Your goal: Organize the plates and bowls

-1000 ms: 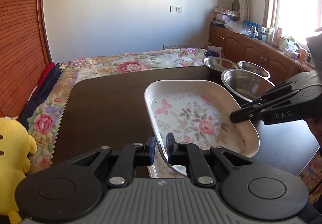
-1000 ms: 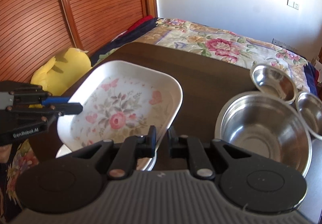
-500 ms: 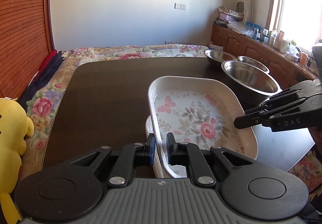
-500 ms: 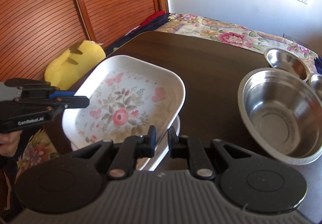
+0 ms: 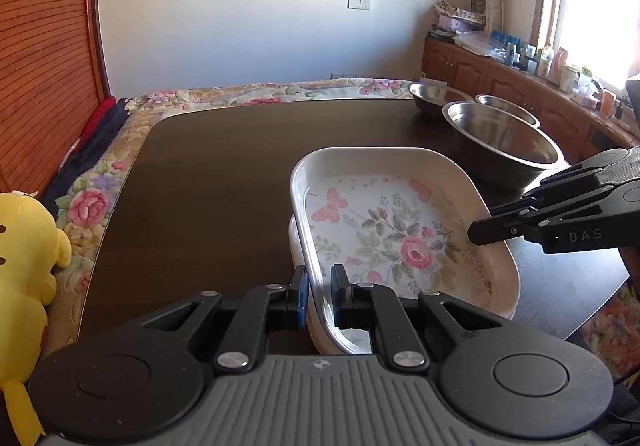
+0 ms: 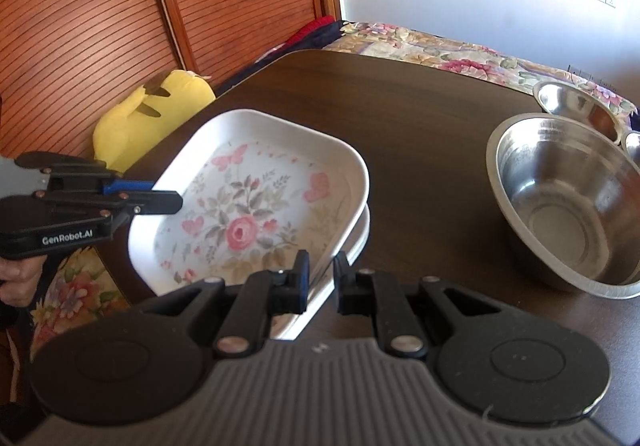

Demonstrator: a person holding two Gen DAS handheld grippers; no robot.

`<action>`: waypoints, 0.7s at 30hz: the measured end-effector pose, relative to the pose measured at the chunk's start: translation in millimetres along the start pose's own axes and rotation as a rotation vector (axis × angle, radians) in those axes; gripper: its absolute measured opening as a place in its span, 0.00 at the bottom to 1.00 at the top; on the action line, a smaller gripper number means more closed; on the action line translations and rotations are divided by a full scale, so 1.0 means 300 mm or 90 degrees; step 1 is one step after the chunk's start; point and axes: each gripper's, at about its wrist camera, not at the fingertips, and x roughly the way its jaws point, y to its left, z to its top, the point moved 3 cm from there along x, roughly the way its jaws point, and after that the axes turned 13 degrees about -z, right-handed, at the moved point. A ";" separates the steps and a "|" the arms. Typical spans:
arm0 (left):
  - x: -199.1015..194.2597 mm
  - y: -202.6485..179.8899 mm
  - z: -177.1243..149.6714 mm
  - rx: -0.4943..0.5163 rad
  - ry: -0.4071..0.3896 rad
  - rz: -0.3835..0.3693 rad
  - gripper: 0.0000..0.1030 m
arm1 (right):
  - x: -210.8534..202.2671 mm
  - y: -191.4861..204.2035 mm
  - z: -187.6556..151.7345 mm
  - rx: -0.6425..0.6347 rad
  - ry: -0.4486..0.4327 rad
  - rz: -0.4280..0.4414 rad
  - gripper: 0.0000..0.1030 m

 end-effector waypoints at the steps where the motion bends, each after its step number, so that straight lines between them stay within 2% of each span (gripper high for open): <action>1: 0.002 0.001 -0.003 -0.001 0.001 0.000 0.13 | -0.001 0.003 -0.001 -0.001 -0.005 -0.002 0.14; 13: 0.018 -0.004 -0.012 0.003 -0.001 0.018 0.13 | -0.001 0.002 -0.023 0.030 -0.045 -0.002 0.14; 21: 0.032 0.005 -0.016 0.004 0.000 0.022 0.13 | 0.006 0.000 -0.028 0.035 -0.056 0.000 0.19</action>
